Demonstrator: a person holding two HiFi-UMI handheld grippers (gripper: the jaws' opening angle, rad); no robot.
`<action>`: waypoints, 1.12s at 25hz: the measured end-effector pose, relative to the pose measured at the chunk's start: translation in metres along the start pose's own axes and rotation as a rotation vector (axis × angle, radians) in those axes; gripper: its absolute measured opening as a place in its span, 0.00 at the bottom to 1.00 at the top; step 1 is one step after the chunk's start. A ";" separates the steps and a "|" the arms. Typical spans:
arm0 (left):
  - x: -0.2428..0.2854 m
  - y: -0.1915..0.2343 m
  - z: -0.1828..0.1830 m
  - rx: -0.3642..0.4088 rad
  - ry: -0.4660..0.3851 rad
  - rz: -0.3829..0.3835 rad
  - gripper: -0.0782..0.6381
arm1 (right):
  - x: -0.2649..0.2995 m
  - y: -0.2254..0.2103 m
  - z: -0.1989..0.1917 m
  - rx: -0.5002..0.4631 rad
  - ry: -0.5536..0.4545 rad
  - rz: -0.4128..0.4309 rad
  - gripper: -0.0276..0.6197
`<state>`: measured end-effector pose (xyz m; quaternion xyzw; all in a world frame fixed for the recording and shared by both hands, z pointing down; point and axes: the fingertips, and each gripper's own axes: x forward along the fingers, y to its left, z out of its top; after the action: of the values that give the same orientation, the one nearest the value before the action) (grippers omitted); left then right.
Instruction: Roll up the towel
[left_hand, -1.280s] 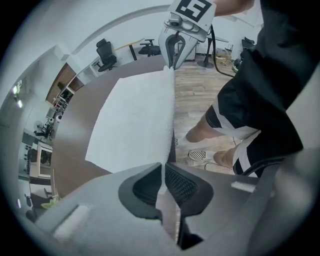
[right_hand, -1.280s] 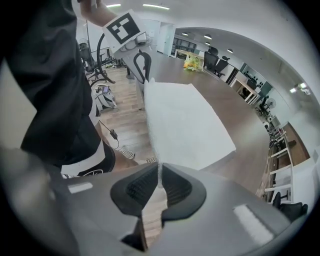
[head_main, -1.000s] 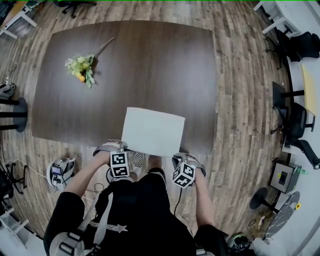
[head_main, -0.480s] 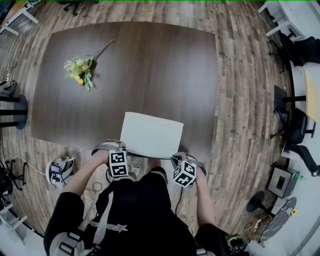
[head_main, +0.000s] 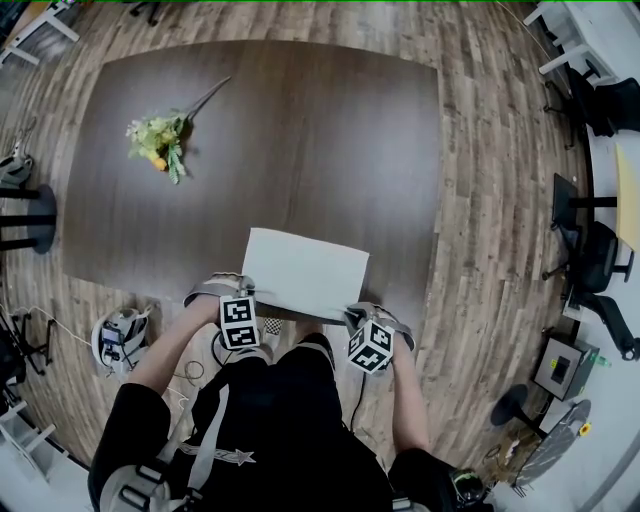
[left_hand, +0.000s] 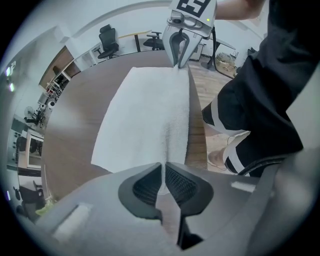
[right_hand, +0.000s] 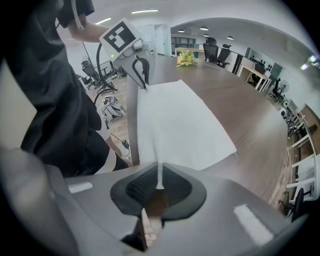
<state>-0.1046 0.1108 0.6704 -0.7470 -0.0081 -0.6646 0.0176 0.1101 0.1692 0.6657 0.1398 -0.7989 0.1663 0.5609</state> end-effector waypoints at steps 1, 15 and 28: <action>0.002 0.001 0.000 0.002 0.004 0.000 0.16 | 0.001 -0.001 0.000 0.001 0.000 -0.004 0.09; 0.007 0.018 -0.003 -0.030 -0.046 0.101 0.28 | 0.008 -0.015 0.001 0.020 -0.016 -0.126 0.20; -0.028 0.025 0.003 -0.067 -0.130 0.214 0.42 | -0.025 -0.012 0.009 -0.004 -0.067 -0.269 0.33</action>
<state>-0.1045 0.0867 0.6415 -0.7853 0.0928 -0.6089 0.0627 0.1152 0.1549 0.6408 0.2500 -0.7916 0.0832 0.5514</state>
